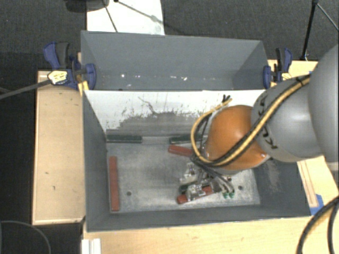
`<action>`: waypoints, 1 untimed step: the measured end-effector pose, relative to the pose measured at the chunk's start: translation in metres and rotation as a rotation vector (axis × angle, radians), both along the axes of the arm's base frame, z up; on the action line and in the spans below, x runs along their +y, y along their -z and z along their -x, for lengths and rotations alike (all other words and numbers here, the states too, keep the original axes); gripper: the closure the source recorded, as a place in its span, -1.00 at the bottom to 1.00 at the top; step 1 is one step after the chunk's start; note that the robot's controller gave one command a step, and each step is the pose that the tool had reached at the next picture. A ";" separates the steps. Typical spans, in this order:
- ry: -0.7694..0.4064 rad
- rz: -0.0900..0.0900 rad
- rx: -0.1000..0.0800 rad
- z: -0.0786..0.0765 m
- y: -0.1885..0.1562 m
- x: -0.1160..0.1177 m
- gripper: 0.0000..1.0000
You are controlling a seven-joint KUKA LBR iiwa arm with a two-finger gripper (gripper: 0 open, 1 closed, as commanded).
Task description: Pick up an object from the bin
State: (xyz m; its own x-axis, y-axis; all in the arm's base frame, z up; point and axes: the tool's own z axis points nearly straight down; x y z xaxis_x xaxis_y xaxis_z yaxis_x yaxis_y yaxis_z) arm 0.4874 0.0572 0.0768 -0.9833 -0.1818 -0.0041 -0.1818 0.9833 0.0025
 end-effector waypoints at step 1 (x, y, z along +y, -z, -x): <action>0.002 0.000 0.000 0.000 0.000 0.000 1.00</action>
Offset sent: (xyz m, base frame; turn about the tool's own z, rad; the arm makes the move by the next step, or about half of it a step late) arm -0.0007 0.0064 0.1526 0.0311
